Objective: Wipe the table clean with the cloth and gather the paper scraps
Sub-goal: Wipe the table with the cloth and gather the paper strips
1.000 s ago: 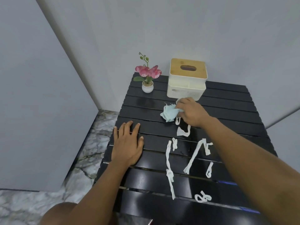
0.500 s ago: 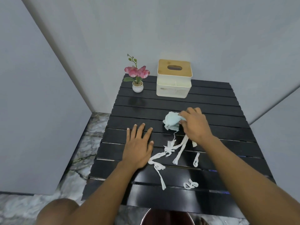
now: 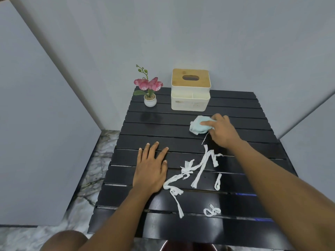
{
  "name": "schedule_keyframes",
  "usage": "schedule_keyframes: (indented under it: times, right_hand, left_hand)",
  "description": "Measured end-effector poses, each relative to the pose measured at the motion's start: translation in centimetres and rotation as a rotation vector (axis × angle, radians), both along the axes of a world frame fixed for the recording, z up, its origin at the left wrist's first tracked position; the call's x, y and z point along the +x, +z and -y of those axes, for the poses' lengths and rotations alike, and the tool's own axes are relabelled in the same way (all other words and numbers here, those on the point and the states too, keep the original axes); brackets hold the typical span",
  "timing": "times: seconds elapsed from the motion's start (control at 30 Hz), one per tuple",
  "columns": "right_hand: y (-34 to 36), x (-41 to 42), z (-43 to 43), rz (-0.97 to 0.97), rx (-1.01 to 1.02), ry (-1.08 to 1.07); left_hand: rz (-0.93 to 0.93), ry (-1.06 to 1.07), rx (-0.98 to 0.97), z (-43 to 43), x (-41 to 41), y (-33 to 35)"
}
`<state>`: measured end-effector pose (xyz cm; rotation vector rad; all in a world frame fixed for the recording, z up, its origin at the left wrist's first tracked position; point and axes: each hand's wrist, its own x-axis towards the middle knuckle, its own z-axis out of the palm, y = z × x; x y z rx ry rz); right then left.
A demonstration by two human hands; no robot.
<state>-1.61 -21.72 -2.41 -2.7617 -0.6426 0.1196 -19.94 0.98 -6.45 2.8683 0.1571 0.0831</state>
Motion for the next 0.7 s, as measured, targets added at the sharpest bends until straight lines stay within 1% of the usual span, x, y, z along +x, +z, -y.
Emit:
schedule_keyframes:
  times: [0.07,0.17,0.27,0.4,0.47,0.53,0.6,0.67,0.7]
  right_hand:
    - [-0.2,0.4,0.0,-0.033,0.000,-0.055]
    - [-0.3,0.0,0.2,-0.066,-0.045,-0.006]
    - [-0.7,-1.0,1.1,0.009,-0.020,-0.035]
    - [-1.2,-3.0,3.8,0.164,-0.030,-0.188]
    - [-1.1,-4.2,5.4,0.172,-0.031,-0.272]
    - [-0.8,-5.8,6.8,0.141,-0.018,-0.294]
    - [-0.6,-7.5,7.9,0.076,-0.005,-0.230]
    - [0.1,-8.9,9.0,-0.100,0.075,-0.146]
    - [0.6,-9.3,9.4,-0.201,0.148,-0.141]
  left_hand:
    - [-0.003,0.004,0.007,0.1,0.0,0.0]
    - [-0.008,0.010,0.020,0.1,0.1,0.0]
    - [-0.010,0.008,0.023,0.0,0.1,-0.1]
    - [0.003,0.005,0.008,0.0,0.1,0.0]
    - [0.000,0.006,0.010,0.0,0.1,-0.1]
    - [-0.002,0.005,0.019,-0.1,0.0,-0.2]
    - [0.002,0.007,0.026,-0.1,0.1,-0.3]
    - [0.006,0.007,0.025,-0.1,0.1,-0.3]
    - [0.007,0.007,0.026,-0.1,0.2,-0.4]
